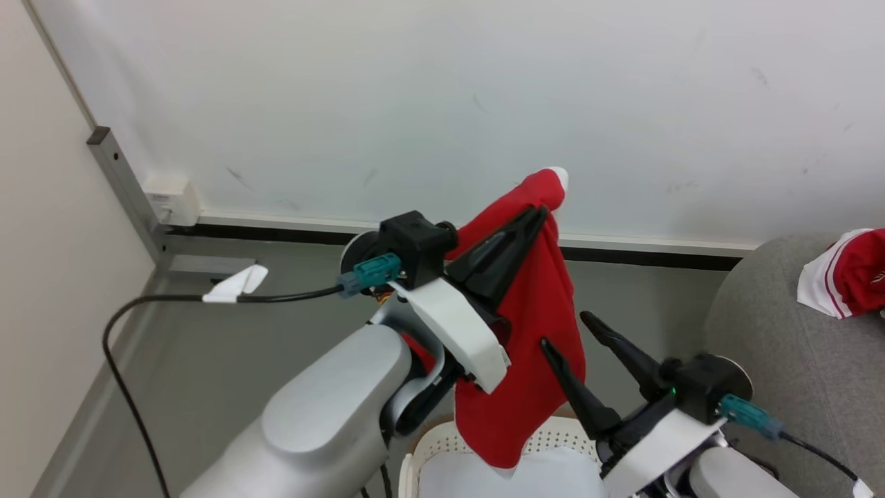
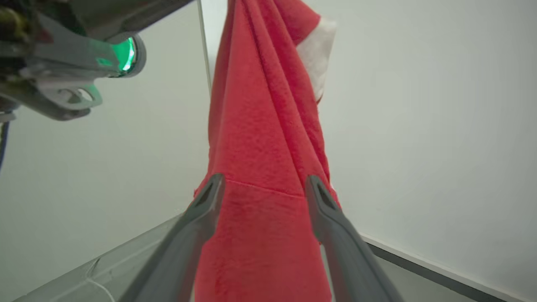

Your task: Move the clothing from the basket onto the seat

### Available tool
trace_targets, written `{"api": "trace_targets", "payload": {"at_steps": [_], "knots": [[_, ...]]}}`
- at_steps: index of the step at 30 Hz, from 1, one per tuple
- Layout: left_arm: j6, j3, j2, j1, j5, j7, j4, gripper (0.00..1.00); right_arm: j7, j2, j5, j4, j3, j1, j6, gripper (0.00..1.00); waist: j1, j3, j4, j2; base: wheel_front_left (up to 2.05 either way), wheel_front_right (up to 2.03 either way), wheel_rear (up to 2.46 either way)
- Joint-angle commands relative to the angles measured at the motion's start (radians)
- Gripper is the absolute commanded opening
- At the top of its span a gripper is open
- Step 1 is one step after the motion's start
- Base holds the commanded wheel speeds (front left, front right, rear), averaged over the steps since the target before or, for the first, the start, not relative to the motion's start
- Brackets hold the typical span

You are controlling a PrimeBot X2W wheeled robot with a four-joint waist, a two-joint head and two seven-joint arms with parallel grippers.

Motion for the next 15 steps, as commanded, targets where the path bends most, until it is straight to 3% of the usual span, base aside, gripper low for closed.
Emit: {"api": "trace_targets", "payload": {"at_steps": [1,15], "knots": [[-0.001,-0.005,-0.006,0.014,0.004,0.006,-0.008,0.00,0.000,0.002,0.018,0.034,0.026,-0.037,-0.002,1.00,0.0001,-0.001,0.007,-0.0001,0.00,0.00,0.00],[-0.028,-0.079,-0.048,0.022,0.001,0.035,-0.037,0.00,0.001,0.052,0.181,0.402,0.328,-0.292,-0.002,1.00,0.0001,-0.013,0.076,-0.0001,0.00,0.00,0.00]]}}
